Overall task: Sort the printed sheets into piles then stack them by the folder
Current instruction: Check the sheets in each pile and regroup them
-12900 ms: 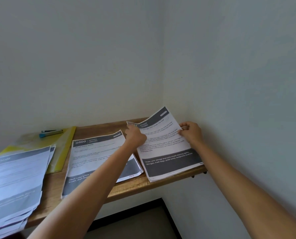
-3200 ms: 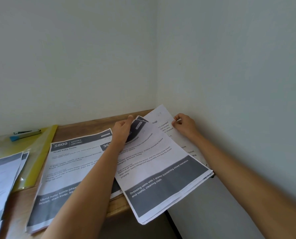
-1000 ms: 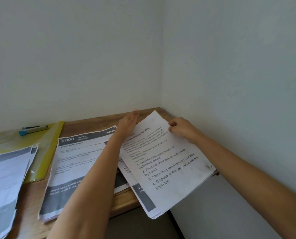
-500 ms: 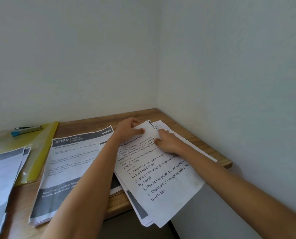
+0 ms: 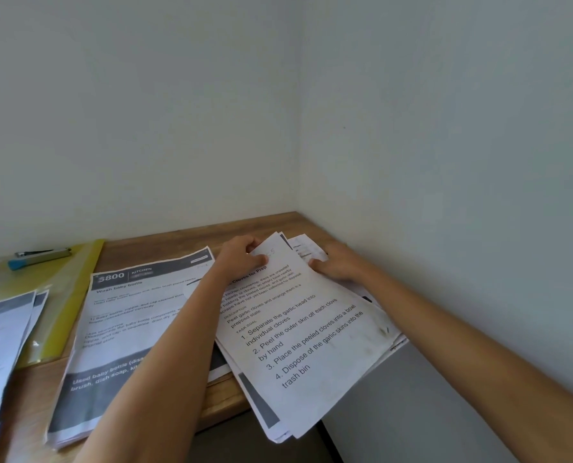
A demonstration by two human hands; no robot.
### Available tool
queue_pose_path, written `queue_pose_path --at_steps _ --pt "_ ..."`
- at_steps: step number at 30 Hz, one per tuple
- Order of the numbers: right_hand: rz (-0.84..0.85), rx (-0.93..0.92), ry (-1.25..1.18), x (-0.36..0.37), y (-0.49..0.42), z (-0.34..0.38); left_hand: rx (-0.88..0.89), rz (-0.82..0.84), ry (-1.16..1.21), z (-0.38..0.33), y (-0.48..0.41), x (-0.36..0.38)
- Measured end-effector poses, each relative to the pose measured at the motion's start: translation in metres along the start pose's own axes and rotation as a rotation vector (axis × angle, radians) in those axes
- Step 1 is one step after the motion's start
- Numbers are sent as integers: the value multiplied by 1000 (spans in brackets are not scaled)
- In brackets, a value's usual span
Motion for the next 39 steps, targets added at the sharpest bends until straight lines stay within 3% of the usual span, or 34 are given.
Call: queue_pose_path --at_steps 8,20,23,27,29,39 --pt "-294 3 -378 -3 5 -8 -3 -15 36 -1 2 0" --pt "-537 31 -424 -29 4 -8 -28 -54 87 1 2 -4" --pt "-490 60 -411 -41 -1 -9 -29 -58 89 1 1 -4" --pt "-266 100 -372 -56 -3 -3 -30 -49 62 1 2 -5" --pt "-262 104 -344 -64 -3 0 -32 -43 36 1 2 -5" --pt "-826 -245 -355 -134 10 13 -50 -51 70 -2 5 -9"
Point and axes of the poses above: each hand's wrist, its own y-axis away from the middle knuckle, its own x-axis out of the palm, z = x × y, the point moved 3 cm from there along -y, towards the middle knuckle, and after that the axes turned 6 degrees about -z, right-handed, at the moved point
